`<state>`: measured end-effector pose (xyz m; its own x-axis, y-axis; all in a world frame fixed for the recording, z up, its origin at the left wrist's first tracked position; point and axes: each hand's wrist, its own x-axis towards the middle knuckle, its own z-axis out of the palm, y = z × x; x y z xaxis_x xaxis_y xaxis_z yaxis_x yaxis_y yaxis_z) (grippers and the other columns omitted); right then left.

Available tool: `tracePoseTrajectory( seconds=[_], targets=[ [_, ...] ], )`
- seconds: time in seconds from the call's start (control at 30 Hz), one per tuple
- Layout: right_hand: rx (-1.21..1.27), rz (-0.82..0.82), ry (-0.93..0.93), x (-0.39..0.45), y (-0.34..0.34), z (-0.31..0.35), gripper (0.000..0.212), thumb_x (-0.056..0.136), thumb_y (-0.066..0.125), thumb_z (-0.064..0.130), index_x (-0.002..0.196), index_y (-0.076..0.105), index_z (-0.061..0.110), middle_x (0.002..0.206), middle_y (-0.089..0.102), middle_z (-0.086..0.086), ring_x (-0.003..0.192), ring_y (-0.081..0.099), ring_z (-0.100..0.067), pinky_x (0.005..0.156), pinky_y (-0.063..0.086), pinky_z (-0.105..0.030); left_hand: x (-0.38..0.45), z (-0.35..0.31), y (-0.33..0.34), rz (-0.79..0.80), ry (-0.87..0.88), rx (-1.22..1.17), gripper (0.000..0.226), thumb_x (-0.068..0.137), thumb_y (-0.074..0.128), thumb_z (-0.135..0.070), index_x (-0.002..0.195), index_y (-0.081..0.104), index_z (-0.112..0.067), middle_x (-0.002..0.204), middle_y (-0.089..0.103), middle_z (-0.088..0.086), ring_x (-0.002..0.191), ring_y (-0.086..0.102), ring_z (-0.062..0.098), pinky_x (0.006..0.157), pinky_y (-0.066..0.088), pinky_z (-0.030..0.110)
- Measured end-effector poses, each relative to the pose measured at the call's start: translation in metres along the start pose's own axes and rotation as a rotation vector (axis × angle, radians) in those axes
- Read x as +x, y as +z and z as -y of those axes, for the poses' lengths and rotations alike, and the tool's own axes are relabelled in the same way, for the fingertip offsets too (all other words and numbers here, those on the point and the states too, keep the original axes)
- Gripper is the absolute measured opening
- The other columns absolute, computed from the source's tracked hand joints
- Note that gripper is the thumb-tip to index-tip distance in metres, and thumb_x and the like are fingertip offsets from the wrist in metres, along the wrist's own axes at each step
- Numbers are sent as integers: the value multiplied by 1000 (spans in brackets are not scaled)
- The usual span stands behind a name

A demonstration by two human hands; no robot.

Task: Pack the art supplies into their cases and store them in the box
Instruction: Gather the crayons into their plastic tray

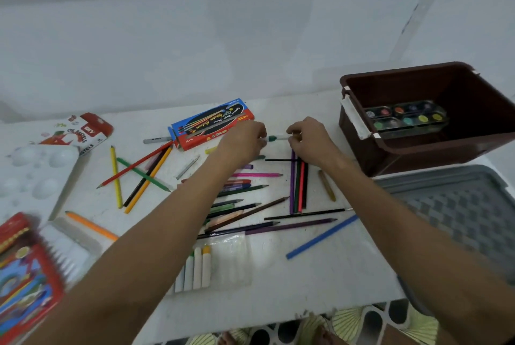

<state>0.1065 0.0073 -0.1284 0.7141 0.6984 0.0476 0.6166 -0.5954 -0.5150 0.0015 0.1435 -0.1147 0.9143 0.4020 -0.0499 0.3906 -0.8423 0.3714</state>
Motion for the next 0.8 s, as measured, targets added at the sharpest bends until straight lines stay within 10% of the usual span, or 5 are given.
tracePoseTrajectory(
  seconds=[0.17, 0.4, 0.6, 0.8],
  targets=[
    [272, 19, -34, -57, -16, 32, 25, 82, 65, 12, 107, 68, 17, 96, 60, 5, 78, 57, -1, 65, 39, -2, -71, 9, -21, -145, -115, -208, 22, 89, 62, -32, 107, 63, -18, 92, 63, -5, 79, 56, 11, 69, 40, 23],
    [678, 271, -29, -137, -3, 79, 24, 76, 72, 5, 97, 69, 17, 86, 70, 0, 79, 69, -10, 71, 54, -17, -180, 22, -10, -85, -266, -300, 32, 83, 69, -38, 111, 63, -23, 84, 66, -8, 72, 59, 2, 60, 44, 16],
    [616, 300, 11, -174, 37, 98, 19, 75, 77, 16, 92, 70, 12, 85, 69, -4, 79, 68, -16, 75, 58, -28, -227, 30, 2, -63, -326, -362, 35, 81, 71, -35, 115, 62, -28, 79, 68, -7, 67, 64, 8, 66, 55, 28],
    [397, 216, 33, -190, 60, 108, 17, 78, 75, 23, 92, 68, 15, 82, 63, 5, 72, 60, -6, 59, 44, -8, -235, 31, 9, -3, -312, -284, 24, 86, 66, -29, 110, 64, -25, 79, 63, -11, 63, 58, 3, 53, 40, 11]
  ],
)
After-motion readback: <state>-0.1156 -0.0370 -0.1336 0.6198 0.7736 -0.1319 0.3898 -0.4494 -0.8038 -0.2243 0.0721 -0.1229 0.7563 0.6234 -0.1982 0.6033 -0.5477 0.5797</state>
